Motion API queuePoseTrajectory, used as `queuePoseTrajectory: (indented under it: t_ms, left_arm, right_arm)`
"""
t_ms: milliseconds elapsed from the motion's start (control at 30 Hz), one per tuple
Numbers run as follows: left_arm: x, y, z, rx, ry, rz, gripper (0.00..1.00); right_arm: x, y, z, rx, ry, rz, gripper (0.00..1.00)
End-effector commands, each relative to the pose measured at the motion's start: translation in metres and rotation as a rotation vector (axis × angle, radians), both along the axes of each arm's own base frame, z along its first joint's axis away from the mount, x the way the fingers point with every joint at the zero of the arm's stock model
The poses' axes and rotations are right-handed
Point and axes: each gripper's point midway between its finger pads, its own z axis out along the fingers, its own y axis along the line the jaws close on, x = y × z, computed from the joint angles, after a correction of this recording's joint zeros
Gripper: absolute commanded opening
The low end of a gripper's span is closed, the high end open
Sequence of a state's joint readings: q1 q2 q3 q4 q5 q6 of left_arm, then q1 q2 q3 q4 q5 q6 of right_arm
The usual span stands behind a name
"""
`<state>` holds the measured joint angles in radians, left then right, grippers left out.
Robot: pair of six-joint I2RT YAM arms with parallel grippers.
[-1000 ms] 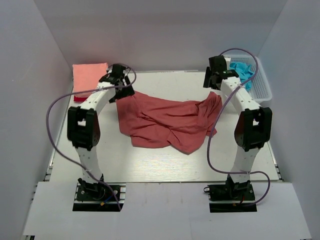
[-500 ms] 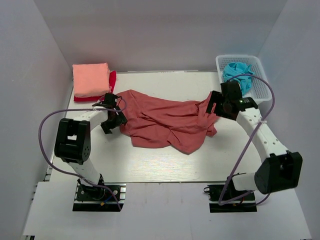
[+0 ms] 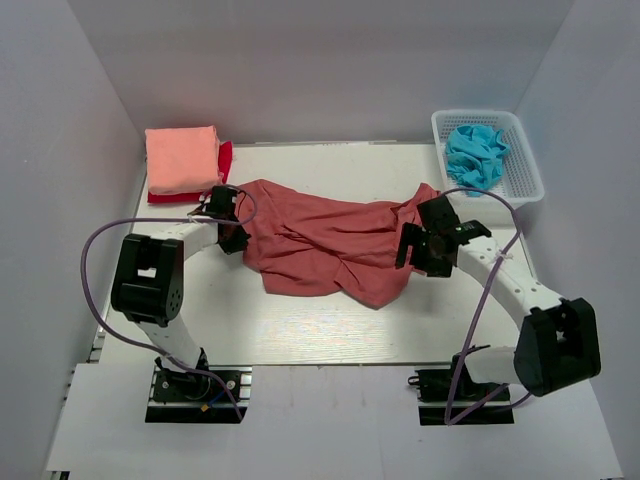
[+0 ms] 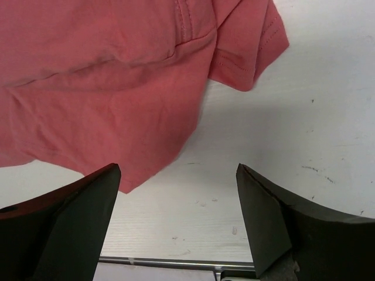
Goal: Fold and stack the t-shirts
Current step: Flatten out the tshirt
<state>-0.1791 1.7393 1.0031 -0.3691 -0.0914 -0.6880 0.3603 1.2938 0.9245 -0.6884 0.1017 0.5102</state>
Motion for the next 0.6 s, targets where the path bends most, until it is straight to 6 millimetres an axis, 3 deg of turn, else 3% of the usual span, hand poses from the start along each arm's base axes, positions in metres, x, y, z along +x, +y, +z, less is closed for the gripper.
queuePoseTrajectory:
  t_ms: [0, 133, 167, 200, 233, 333, 467, 533, 567]
  left_arm:
    - [-0.011, 0.000, 0.002, 0.004, 0.007, -0.015, 0.00]
    - [-0.008, 0.001, 0.028, -0.002, -0.080, -0.009, 0.00]
    - [-0.011, 0.002, 0.030, -0.003, -0.087, -0.009, 0.00]
    - [-0.008, 0.001, 0.037, -0.008, -0.112, -0.009, 0.00]
    - [-0.010, 0.002, 0.045, -0.012, -0.133, -0.009, 0.00]
    - [-0.013, 0.002, 0.052, -0.017, -0.161, -0.009, 0.00]
    - [-0.010, 0.002, 0.070, -0.028, -0.222, -0.008, 0.00]
    - [-0.010, 0.000, 0.078, -0.041, -0.243, -0.014, 0.00]
    - [-0.010, 0.000, 0.081, -0.042, -0.253, -0.014, 0.00]
  right_arm:
    - [0.008, 0.001, -0.006, -0.026, 0.003, -0.023, 0.84]
    - [-0.015, 0.020, -0.032, 0.059, 0.099, 0.022, 0.81]
    - [-0.012, 0.024, -0.034, 0.075, 0.082, 0.029, 0.79]
    - [-0.027, 0.037, -0.041, 0.135, 0.133, 0.062, 0.77]
    - [-0.030, 0.040, -0.043, 0.150, 0.138, 0.075, 0.77]
    - [-0.034, 0.053, -0.052, 0.188, 0.154, 0.089, 0.76]
    - [-0.031, 0.053, -0.065, 0.159, 0.163, 0.086, 0.76]
    - [-0.023, 0.050, -0.070, 0.132, 0.145, 0.069, 0.69]
    - [-0.021, 0.050, -0.071, 0.130, 0.137, 0.063, 0.54]
